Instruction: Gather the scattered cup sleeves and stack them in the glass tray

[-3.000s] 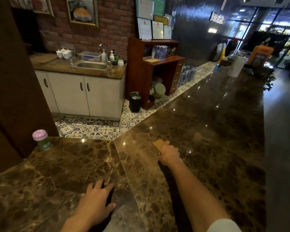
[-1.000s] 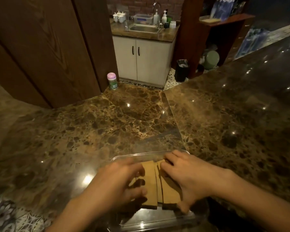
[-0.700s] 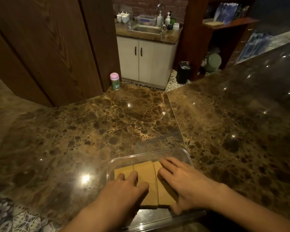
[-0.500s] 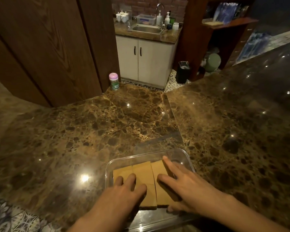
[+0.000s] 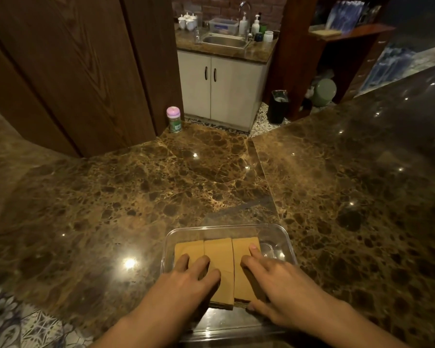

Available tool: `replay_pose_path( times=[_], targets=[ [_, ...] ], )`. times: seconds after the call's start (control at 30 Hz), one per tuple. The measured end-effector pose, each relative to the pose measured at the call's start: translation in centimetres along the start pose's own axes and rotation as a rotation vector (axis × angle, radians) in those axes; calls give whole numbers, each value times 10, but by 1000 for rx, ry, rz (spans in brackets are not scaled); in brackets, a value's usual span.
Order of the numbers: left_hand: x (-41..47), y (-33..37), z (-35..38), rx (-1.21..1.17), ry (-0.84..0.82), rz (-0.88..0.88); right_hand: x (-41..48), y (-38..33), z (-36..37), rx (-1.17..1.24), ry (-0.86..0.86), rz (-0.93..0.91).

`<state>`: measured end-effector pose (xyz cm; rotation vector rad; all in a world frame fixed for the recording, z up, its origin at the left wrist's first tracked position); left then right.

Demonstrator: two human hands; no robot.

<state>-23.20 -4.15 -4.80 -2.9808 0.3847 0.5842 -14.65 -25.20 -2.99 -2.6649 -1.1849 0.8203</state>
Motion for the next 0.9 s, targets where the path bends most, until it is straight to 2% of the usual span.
replay_pose_path(
  times=[0.1,0.4,0.53,0.6,0.7,0.77,0.83,0.9],
  targets=[
    [2,-3,-3,4,52,36,1,-2,0,-16,1,22],
    [1,-7,-10,3,6,67,1,-6,-8,10,-15,61],
    [1,-10,-43,-70,-47,54,0,-12,-32,18,-26,94],
    [3,-16,-73,-92,32,5,3,-14,-51,50,70,86],
    [17,-35,-121,-103,383,-128,9,-19,-94,168,381,72],
    [30,-52,-148,-77,516,-210,17,-18,-128,209,562,85],
    [43,-68,-171,-59,488,-326,29,-11,-160,187,640,154],
    [50,-78,-190,-88,403,-400,40,-6,-184,132,644,244]
  ],
)
Point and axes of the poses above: each hand's wrist, its own x-axis towards the middle knuckle, its own z-axis out of the palm, y = z × x, the point moved 1 cm from there along x, towards the middle knuckle, and after that the axes turned 5 degrees about x, right-handed, at the moved point
